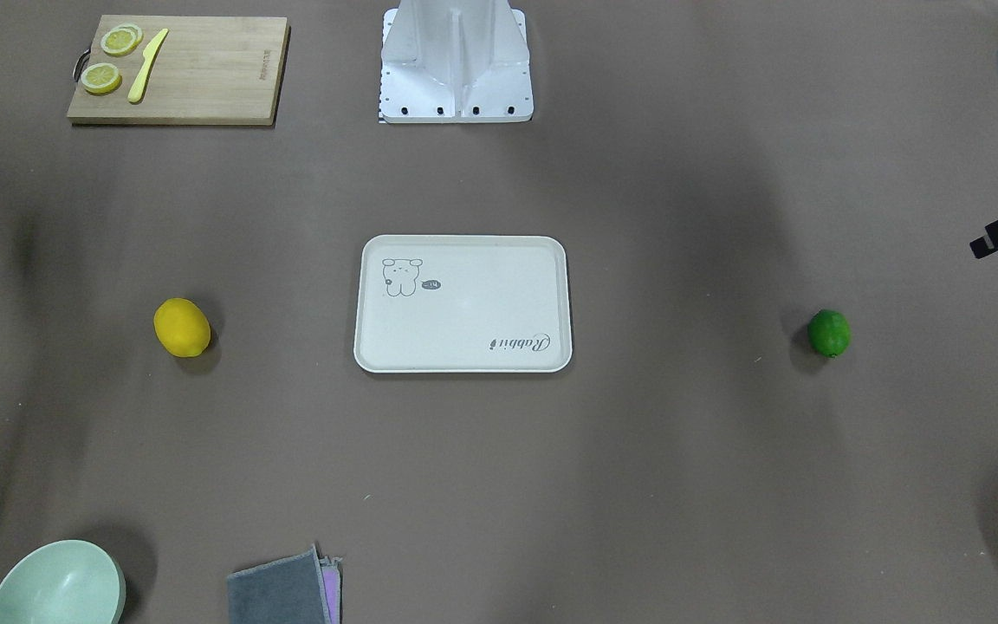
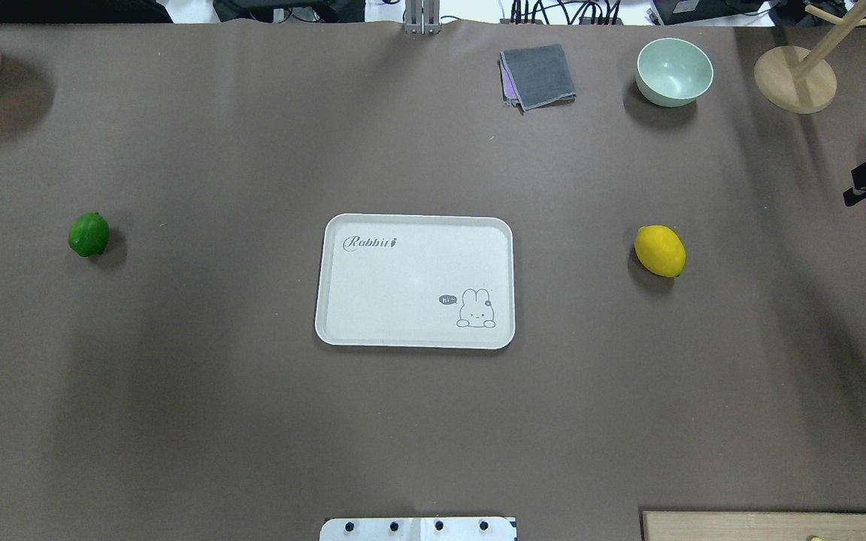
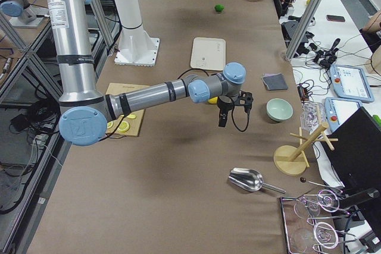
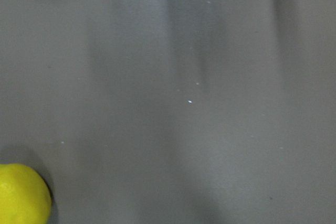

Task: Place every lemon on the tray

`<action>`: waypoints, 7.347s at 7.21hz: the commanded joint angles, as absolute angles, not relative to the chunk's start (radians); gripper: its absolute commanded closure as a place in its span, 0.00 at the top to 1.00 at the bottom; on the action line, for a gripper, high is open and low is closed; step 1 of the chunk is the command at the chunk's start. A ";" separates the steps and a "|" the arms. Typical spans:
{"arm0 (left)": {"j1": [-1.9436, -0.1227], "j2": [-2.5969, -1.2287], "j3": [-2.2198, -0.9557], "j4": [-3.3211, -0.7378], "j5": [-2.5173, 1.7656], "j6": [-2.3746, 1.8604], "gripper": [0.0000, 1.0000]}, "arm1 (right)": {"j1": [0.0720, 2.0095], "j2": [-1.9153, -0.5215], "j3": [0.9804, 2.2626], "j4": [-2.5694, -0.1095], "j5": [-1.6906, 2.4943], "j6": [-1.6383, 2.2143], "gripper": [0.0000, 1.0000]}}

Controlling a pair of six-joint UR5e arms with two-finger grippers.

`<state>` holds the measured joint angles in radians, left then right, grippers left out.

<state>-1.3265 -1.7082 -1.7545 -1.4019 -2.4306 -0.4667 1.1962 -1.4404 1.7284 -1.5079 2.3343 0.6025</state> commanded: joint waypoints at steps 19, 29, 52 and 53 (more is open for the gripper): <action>-1.017 -1.861 -1.377 -1.897 -2.329 -0.767 0.62 | 0.834 -1.193 1.546 -1.500 2.180 0.727 0.45; -1.123 -1.845 -1.440 -1.807 -2.444 -0.660 0.00 | 0.746 -0.867 1.509 -1.372 2.183 0.722 0.40; -0.664 -2.380 -1.528 -1.410 -2.105 -1.288 0.00 | 1.147 -1.515 1.773 -1.031 2.519 0.584 0.99; -0.644 -2.388 -1.487 -1.458 -2.083 -1.304 0.00 | 1.147 -1.573 1.820 -1.101 2.455 0.584 0.99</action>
